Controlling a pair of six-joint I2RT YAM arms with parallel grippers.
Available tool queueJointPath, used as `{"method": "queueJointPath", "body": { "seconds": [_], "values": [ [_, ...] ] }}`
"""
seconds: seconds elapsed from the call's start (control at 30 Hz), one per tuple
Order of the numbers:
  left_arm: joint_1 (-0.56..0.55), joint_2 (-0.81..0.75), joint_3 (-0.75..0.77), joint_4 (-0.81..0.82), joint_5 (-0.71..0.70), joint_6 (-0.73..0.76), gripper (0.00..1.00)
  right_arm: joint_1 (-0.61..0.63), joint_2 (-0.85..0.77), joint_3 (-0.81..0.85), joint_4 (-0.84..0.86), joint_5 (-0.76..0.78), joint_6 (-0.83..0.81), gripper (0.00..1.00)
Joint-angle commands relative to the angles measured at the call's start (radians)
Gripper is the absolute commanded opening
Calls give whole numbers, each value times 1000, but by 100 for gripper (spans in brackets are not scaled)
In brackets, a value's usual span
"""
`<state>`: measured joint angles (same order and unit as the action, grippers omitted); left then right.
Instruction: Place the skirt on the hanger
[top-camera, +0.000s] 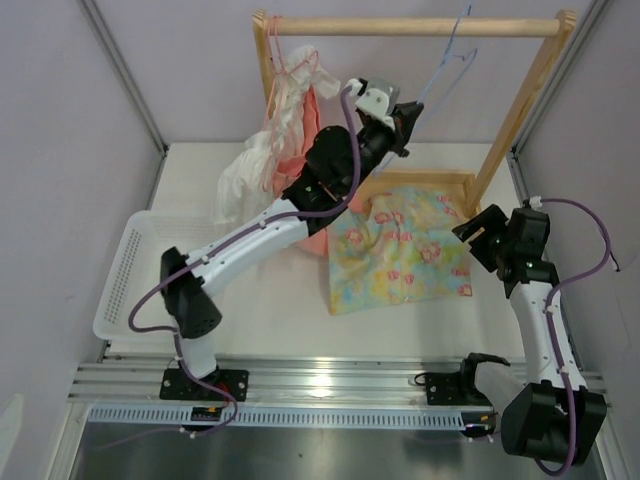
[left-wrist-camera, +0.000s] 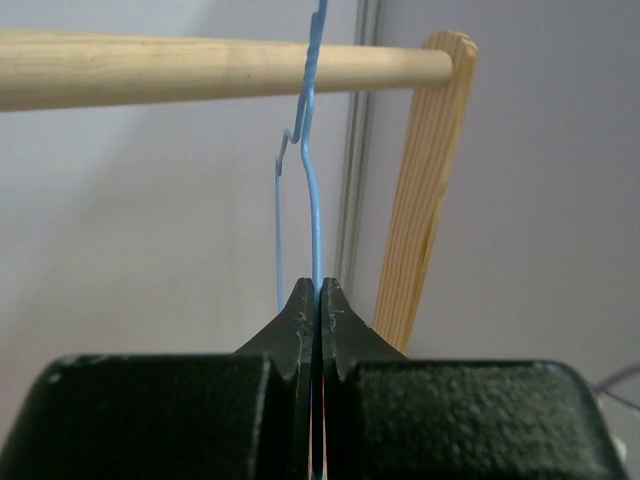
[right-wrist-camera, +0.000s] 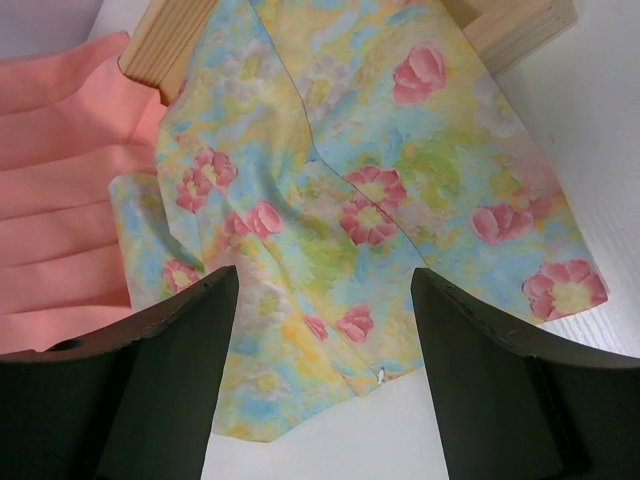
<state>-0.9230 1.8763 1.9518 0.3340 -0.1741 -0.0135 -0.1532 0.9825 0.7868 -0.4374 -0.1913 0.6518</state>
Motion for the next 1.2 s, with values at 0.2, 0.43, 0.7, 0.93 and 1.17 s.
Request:
{"method": "queueJointPath", "body": {
  "seconds": [0.2,0.43,0.7,0.93,1.17],
  "values": [
    [59,-428,-645,115,298,-91,0,-49,18,106,-11,1,-11,76],
    [75,-546,-969,180,516,-256,0,-66,-19,137,-53,13,-7,76],
    [72,-491,-1254,521,686,-509,0,-68,-51,131,-118,-10,-32,76],
    [27,-298,-1335,770,664,-663,0,-63,-111,85,-207,41,-47,75],
    [-22,-162,-1337,858,532,-683,0,-40,-101,-6,-247,116,-26,64]
  ]
}}
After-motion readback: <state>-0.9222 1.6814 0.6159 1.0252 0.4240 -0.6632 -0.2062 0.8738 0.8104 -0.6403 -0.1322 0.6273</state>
